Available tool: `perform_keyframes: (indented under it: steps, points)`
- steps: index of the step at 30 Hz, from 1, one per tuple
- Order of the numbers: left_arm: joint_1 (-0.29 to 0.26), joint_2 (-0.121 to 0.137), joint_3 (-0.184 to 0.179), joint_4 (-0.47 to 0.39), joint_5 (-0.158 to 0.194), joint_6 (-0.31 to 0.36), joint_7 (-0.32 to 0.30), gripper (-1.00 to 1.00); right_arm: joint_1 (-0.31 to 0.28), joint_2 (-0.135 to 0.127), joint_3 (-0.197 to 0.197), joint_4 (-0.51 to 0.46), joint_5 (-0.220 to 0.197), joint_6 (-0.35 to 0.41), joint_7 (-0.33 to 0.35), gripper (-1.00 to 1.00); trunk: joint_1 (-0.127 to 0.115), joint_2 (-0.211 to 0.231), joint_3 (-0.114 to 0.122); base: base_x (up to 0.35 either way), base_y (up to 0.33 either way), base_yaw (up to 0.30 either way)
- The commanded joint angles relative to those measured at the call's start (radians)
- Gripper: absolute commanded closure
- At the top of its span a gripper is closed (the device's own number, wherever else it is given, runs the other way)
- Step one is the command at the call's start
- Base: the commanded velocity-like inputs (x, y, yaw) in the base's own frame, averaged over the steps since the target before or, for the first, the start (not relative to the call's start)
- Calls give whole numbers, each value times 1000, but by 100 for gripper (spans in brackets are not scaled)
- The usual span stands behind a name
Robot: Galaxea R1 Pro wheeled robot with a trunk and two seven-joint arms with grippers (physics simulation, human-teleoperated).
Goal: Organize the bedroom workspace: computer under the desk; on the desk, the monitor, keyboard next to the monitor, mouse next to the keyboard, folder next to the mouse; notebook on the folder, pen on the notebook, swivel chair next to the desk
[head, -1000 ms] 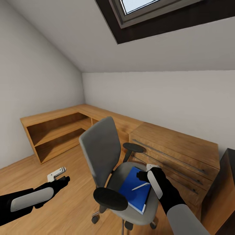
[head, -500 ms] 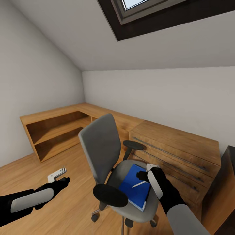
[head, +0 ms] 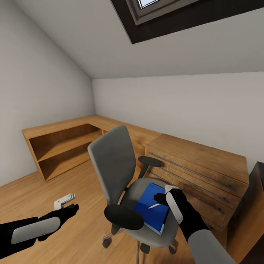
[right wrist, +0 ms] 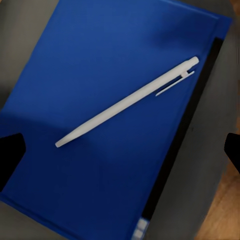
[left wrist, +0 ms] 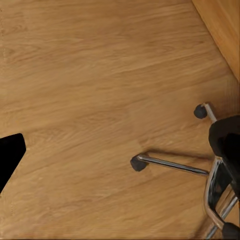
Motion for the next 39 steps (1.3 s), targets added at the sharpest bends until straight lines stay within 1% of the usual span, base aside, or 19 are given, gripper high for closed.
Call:
perform_keyframes:
  steps: [1,4,10,14,17,30,39]
  points:
    - [-2,0,-8,-1,4,-5,1,-100,-1,-1,2,0,-11,2,-10,-100,0,-1,-1,27,0,0]
    - [-2,-3,-26,-1,4,-5,1,-100,-1,-1,1,11,-11,1,-10,-100,0,-1,-1,133,0,0]
    - [-2,-7,-27,-1,4,-5,1,-100,-1,-1,-5,12,-12,0,-24,-100,0,-1,-1,18,0,0]
    - [-2,-7,-27,-1,4,-5,1,-100,-1,3,-5,12,-16,1,-89,-100,0,-1,-1,2,0,0]
    - [-2,-7,-27,-1,4,-5,1,-100,-1,5,-3,12,-17,1,-108,-100,0,-1,-1,139,0,0]
    - [-2,-6,-27,-1,4,-5,-1,-100,-1,2,-5,12,-18,1,-111,-100,0,-1,-1,156,0,0]
    - [-2,-2,-19,-6,8,-5,-2,-100,-2,0,-7,11,-18,0,-108,-100,0,-1,-1,35,0,0]
